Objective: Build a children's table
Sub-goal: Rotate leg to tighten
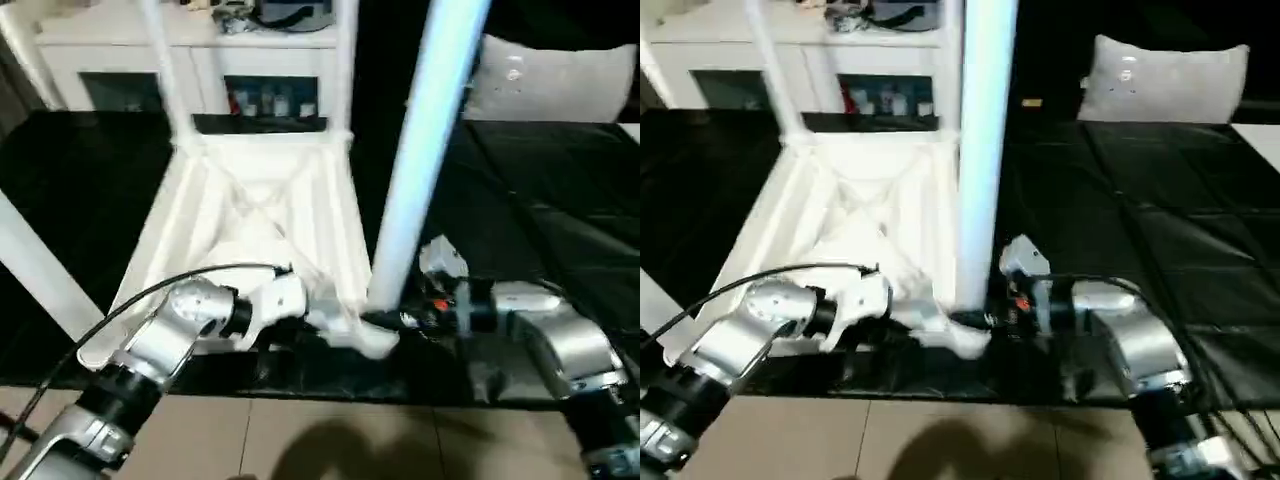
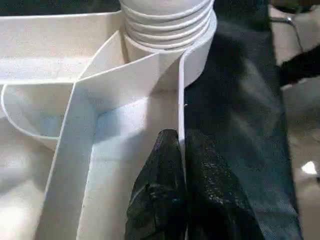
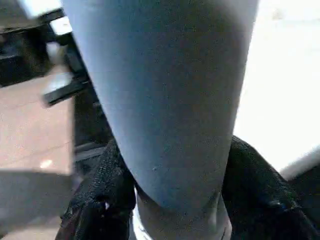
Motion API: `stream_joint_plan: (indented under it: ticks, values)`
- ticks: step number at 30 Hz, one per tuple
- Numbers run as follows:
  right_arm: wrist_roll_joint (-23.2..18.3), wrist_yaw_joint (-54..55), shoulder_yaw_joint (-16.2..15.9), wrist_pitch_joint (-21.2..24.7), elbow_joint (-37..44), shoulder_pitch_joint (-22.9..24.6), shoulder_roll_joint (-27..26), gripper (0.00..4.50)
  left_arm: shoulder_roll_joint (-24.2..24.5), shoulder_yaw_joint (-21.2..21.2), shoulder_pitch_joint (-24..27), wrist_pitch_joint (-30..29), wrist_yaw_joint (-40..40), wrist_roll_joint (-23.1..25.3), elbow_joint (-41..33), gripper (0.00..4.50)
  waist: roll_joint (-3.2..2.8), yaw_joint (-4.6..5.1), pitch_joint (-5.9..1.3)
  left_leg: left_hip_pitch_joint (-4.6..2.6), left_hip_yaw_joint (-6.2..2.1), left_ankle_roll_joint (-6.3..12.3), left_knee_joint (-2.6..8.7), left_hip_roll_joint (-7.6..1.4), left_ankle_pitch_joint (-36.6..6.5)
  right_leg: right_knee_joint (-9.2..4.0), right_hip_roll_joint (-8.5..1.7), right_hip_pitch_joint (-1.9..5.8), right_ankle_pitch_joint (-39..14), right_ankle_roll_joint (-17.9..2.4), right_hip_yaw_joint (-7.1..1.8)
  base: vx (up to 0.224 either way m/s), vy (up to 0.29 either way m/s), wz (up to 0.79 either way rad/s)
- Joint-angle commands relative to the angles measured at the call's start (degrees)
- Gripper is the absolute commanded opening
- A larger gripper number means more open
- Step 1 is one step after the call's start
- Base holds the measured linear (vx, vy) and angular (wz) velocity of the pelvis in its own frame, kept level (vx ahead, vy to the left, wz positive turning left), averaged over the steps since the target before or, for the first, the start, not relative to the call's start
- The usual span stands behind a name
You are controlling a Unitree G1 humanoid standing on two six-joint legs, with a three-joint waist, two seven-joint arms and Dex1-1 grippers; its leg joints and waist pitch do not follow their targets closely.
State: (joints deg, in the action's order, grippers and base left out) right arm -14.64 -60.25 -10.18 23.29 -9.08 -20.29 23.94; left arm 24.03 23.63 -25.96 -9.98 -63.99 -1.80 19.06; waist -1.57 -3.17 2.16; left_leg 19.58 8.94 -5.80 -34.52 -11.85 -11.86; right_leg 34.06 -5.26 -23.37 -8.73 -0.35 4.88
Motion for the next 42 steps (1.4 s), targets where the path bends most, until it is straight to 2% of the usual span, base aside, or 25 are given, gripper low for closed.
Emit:
stream_joint_plan:
  ticks: [1,2,3,4,5,6,8,10,11,12,14,17,19,20,21,23,25,27,29,32,35,36,37,40,42]
  values:
    - [2.8,10.56,-0.32,3.91,-1.04,-0.85,-4.9,2.02,-4.85,-0.18,-2.56,-1.09,4.28,-0.82,0.26,0.0,0.83,0.7,-2.22,0.37,0.6,0.83,4.13,0.51,-16.49,-6.81,-1.77,1.96,-37.94,-2.07,-1.15,0.0,0.0,0.0]
    - [5.35,22.71,2.07,8.61,-1.94,-2.24,-10.33,2.0,-8.57,-1.37,-5.0,-3.06,9.19,0.26,2.84,0.0,0.87,1.52,-2.15,0.25,0.41,-0.07,3.78,1.01,-17.43,-7.54,-1.66,1.87,-41.34,-0.12,-0.34,0.0,0.0,0.0]
    - [5.39,22.91,2.1,8.7,-1.95,-2.27,-10.42,2.0,-8.65,-1.39,-5.06,-3.09,9.29,0.28,2.91,0.0,0.56,1.96,-2.29,0.24,0.17,-0.54,3.61,1.08,-18.05,-7.62,-1.83,1.94,-42.22,0.52,0.22,-0.054,0.011,-0.08]
    - [5.88,25.72,2.59,8.79,-2.43,-2.75,-11.9,2.0,-9.7,-1.65,-5.84,-3.33,10.92,0.78,3.99,0.0,0.48,2.74,-2.62,0.61,-0.38,-0.34,3.8,0.9,-19.0,-7.95,-2.11,2.82,-41.68,1.57,1.13,0.0,0.0,0.0]
    - [7.07,32.29,3.67,8.39,-4.15,-4.07,-15.55,1.99,-11.9,-1.9,-7.72,-3.58,14.76,2.19,6.7,0.0,-0.08,3.41,-2.71,0.78,-0.62,0.35,4.19,0.55,-19.21,-8.15,-2.17,2.89,-38.64,0.86,1.21,0.0,0.0,0.0]
    - [8.09,35.89,4.16,8.56,-5.47,-4.84,-17.25,1.99,-12.66,-1.76,-8.45,-3.59,16.27,2.98,7.84,0.0,-0.27,3.64,-2.73,0.37,-0.6,0.67,4.13,0.5,-19.78,-8.53,-2.18,2.61,-37.83,0.33,1.41,0.0,0.0,0.0]
    - [9.43,38.46,3.99,8.48,-6.86,-5.63,-18.21,1.99,-13.18,-1.5,-9.0,-3.49,17.4,3.69,8.82,0.0,-0.24,4.38,-2.83,0.74,-0.89,1.49,4.67,0.18,-20.22,-8.01,-2.34,3.27,-32.5,-2.12,1.47,0.0,0.0,0.0]
    - [8.27,38.41,4.6,6.51,-7.93,-5.92,-19.14,1.99,-13.4,-1.07,-9.34,-3.29,18.07,4.44,9.62,0.0,-0.32,4.75,-2.66,0.13,-0.79,2.04,4.67,0.04,-22.29,-8.11,-2.48,2.81,-32.66,-3.07,1.4,0.0,0.0,0.0]
    - [6.98,37.67,6.24,4.69,-7.61,-5.71,-20.61,2.68,-13.82,-1.03,-9.67,-3.05,18.69,5.77,10.75,0.0,-0.14,4.85,-2.79,0.59,-0.86,2.25,4.83,-0.02,-21.87,-7.82,-2.64,3.31,-31.75,-3.42,1.29,0.0,0.0,0.0]
    - [6.98,37.67,6.24,4.69,-7.61,-5.71,-20.61,2.68,-13.82,-1.03,-9.67,-3.05,18.69,5.77,10.75,0.0,-0.21,4.85,-2.8,0.77,-0.88,2.34,4.95,-0.12,-21.48,-7.77,-2.75,3.45,-31.15,-3.55,1.13,0.0,0.0,0.0]
    - [6.01,36.2,7.37,3.7,-5.07,-4.56,-19.95,2.71,-13.14,-1.21,-9.42,-2.19,18.32,6.6,11.46,0.0,-0.03,4.48,-2.86,0.67,-0.65,2.7,5.06,-0.22,-19.9,-7.4,-2.77,3.27,-28.39,-5.05,0.52,0.0,0.0,0.0]
    - [5.89,32.35,6.95,1.32,-3.85,-2.97,-16.97,3.14,-11.58,-0.81,-8.96,0.2,16.75,6.92,11.99,0.0,0.04,3.97,-2.99,0.83,-0.33,3.31,5.14,-0.34,-17.68,-6.73,-2.73,3.46,-25.23,-6.49,-0.11,0.0,0.0,0.0]
    - [5.35,31.14,7.03,0.71,-3.51,-2.38,-15.89,3.15,-11.05,-0.66,-8.76,1.19,15.86,6.9,12.18,0.0,0.13,3.73,-2.96,0.82,-0.05,3.61,5.07,-0.32,-16.5,-6.54,-2.72,3.32,-24.43,-7.39,-0.44,0.0,0.0,0.0]
    - [4.65,29.01,7.09,0.09,-2.92,-1.72,-14.52,3.35,-10.47,-0.55,-8.56,2.17,14.87,6.88,12.38,0.0,0.25,3.65,-2.96,0.97,-0.04,3.66,5.02,-0.25,-16.14,-6.49,-2.73,3.46,-24.58,-7.39,-0.45,0.0,0.0,0.0]
    - [2.85,24.74,7.58,0.47,-1.46,-0.61,-12.44,3.5,-9.61,-0.36,-8.2,4.35,12.79,6.58,12.6,0.0,0.4,3.17,-2.94,0.83,0.16,4.06,4.81,-0.15,-15.71,-6.54,-2.65,3.31,-25.65,-7.03,-0.74,0.0,0.0,0.0]
    - [0.81,19.32,8.02,0.84,0.41,0.7,-9.84,3.62,-8.63,-0.18,-7.78,6.97,10.26,6.14,12.86,0.0,0.35,2.22,-3.24,0.74,0.36,5.0,4.6,-0.33,-13.68,-6.11,-2.79,3.47,-23.52,-7.41,-1.2,0.0,0.0,0.0]
    - [0.36,13.62,7.36,0.18,2.03,2.14,-5.27,3.78,-7.43,0.24,-7.33,10.92,6.09,5.4,13.05,0.0,0.57,1.74,-3.27,1.03,0.43,5.38,4.5,-0.33,-11.46,-5.62,-2.54,3.47,-21.05,-8.17,-1.41,0.0,0.0,0.0]
    - [-0.01,9.03,7.37,-1.07,2.26,2.72,-1.55,3.89,-6.27,1.03,-7.15,12.94,2.09,4.65,12.82,0.0,0.24,1.14,-3.39,0.83,0.47,5.21,4.38,-0.51,-10.48,-5.15,-2.62,3.35,-20.02,-9.17,-1.63,0.0,0.0,0.0]
    - [-0.24,6.06,7.44,-2.49,2.23,2.79,0.73,4.05,-5.41,1.78,-7.12,14.49,-1.03,4.16,12.7,0.0,0.24,0.43,-3.74,1.05,0.54,5.69,4.22,-0.72,-6.91,-4.15,-2.54,3.63,-13.44,-11.25,-1.79,0.0,0.0,0.0]
    - [-1.03,0.13,6.38,-4.78,3.01,3.37,4.55,4.35,-4.35,2.8,-7.15,17.13,-5.99,3.36,12.77,0.0,0.12,-0.08,-3.73,0.94,0.63,6.41,4.15,-0.88,-6.26,-3.79,-2.49,3.67,-10.58,-12.72,-1.79,0.0,0.0,0.0]
    - [-3.33,-7.7,5.03,-3.43,4.69,4.07,8.43,4.35,-3.31,3.91,-7.55,19.2,-10.19,3.22,13.06,0.0,0.37,-0.79,-3.65,0.88,0.7,7.05,4.18,-1.05,-6.46,-3.57,-2.5,3.86,-10.09,-13.58,-1.79,0.0,0.0,0.0]
    - [-3.69,-9.08,4.69,-3.11,4.9,4.12,9.11,4.1,-3.18,4.0,-7.66,19.7,-10.94,3.23,13.24,0.0,0.37,-1.08,-3.62,0.88,0.75,6.96,4.19,-1.19,-6.58,-3.59,-2.66,3.81,-10.7,-13.4,-1.88,0.0,0.0,0.0]
    - [-4.44,-12.7,3.73,-2.92,5.17,4.05,10.59,4.1,-2.79,4.36,-7.96,20.94,-13.12,3.2,13.43,0.0,0.59,-1.17,-3.63,0.9,0.81,7.02,4.19,-1.1,-7.04,-3.71,-2.63,3.86,-11.4,-13.28,-1.81,0.0,0.0,0.0]
    - [-5.1,-17.25,2.06,-3.05,4.71,3.5,11.77,3.82,-2.07,5.11,-8.06,22.16,-16.57,2.63,12.86,0.0,0.54,-1.68,-3.44,0.77,0.9,6.48,4.26,-1.2,-8.33,-4.0,-2.82,3.67,-14.5,-12.41,-1.95,0.0,0.0,0.0]
    - [-5.06,-19.43,1.17,-4.42,4.37,3.41,12.2,3.67,-1.86,5.48,-8.13,22.72,-18.06,2.38,12.93,0.0,1.06,-1.84,-3.43,0.69,0.95,5.78,4.33,-1.2,-8.93,-4.24,-2.82,3.56,-16.66,-11.66,-1.91,0.0,0.0,0.0]
